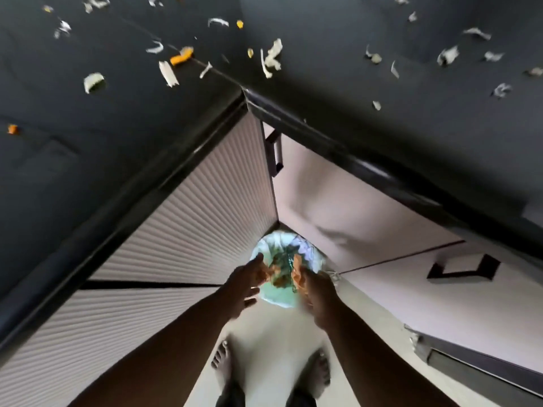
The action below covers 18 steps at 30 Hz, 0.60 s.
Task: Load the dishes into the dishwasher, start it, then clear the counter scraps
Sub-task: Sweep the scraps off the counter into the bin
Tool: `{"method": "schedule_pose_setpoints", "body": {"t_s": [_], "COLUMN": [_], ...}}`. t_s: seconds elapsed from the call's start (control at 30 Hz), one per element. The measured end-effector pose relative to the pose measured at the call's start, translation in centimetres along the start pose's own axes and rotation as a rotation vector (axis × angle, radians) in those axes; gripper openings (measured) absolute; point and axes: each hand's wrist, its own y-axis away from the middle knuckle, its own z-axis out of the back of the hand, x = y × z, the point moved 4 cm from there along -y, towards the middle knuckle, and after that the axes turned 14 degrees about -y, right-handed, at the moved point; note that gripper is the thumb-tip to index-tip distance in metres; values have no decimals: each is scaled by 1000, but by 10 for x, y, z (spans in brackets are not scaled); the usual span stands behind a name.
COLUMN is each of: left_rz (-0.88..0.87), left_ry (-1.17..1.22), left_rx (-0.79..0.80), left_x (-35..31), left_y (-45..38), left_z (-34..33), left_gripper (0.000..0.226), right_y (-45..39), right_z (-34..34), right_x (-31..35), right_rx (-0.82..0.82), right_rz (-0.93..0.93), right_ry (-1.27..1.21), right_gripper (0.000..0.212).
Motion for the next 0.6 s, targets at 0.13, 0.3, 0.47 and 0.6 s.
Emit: {"method": "schedule_pose_setpoints", "body": {"t_s": [0.13,0.3,0.47,0.6], "left_rz": [43,-26,-217,-452], "left_ry": [37,-7,-506,-950], "left_rx": [-116,-214,-251,-281], "left_x": [-5,8,2,-10], "left_y": [-14,-1,36,74], "left_z": [5,9,-1,-9], "left_gripper": [96,95,73,75], "right_y": [-29,-24,9,58], "right_z": [11,47,47,15], "right_x": [4,4,12,31], "right_rx": [-60,-169,-148,-19], "right_rz": [0,23,166,383], "right_ry": [90,223,453,800], "right_gripper": [83,64,66,63]}}
